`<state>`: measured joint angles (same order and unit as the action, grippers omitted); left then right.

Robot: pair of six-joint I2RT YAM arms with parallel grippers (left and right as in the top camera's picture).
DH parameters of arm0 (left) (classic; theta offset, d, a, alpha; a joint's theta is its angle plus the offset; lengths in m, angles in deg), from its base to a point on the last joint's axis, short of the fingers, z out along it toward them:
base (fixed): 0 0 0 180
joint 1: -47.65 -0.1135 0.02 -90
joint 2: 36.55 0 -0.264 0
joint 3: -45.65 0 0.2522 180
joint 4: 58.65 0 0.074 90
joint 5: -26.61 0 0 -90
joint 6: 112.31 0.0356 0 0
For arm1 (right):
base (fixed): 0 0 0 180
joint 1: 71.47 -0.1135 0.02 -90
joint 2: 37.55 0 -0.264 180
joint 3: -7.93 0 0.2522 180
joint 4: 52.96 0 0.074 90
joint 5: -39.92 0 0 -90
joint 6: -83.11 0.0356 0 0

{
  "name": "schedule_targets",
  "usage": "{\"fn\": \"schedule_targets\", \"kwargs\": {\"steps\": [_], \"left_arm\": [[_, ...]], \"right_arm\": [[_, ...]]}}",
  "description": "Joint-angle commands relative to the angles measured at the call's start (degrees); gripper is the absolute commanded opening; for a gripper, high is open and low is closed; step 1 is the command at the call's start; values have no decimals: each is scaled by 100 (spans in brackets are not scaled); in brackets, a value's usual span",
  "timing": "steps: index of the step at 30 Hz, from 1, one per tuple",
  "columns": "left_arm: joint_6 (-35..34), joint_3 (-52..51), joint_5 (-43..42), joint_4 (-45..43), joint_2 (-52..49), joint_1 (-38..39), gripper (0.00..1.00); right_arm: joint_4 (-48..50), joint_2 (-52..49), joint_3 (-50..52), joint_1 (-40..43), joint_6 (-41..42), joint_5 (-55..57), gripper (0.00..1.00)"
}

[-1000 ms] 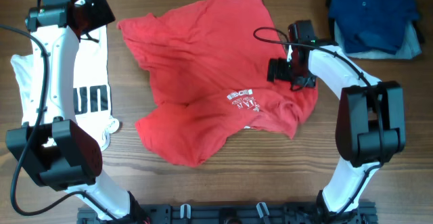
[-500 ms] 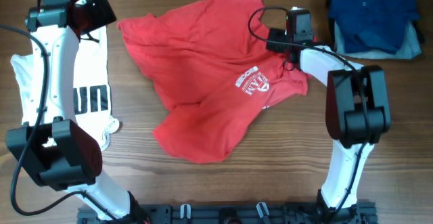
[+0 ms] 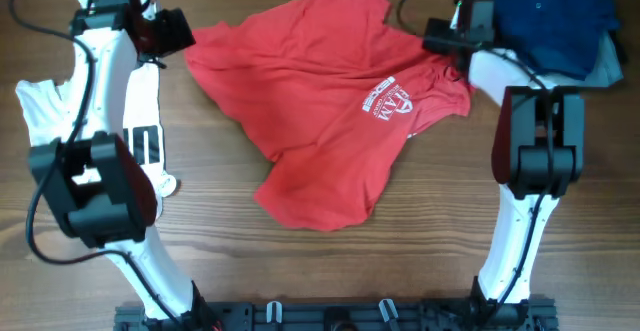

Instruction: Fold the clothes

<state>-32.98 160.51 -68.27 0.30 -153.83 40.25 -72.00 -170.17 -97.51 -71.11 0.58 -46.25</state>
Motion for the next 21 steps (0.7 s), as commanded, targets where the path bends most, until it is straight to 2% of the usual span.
{"fn": "schedule_targets", "kwargs": {"steps": [1,4,9,12,16,18,21], "left_arm": [[177,4,-109,-348,-387,15,88],[612,4,-114,-831,-632,24,88],[697,4,-131,-1467,-1032,26,85],[341,4,-138,-1589,-1233,26,80],[-321,4,-131,-1615,-1434,26,68],[-415,4,-133,-1674,-1493,26,62],[-503,4,-131,-1836,-1613,26,61]], "right_arm": [[-590,-114,-883,37,-470,-330,96],[-1353,-63,-1478,13,-520,-678,100],[-2406,188,-2116,-9,-592,-1283,100],[-2712,470,-2133,-17,-575,-1552,100],[-3093,793,-2135,-50,-579,-1902,100],[-3215,887,-2135,-68,-588,-2041,100],[-3388,951,-2133,-87,-595,-2159,98]]}}
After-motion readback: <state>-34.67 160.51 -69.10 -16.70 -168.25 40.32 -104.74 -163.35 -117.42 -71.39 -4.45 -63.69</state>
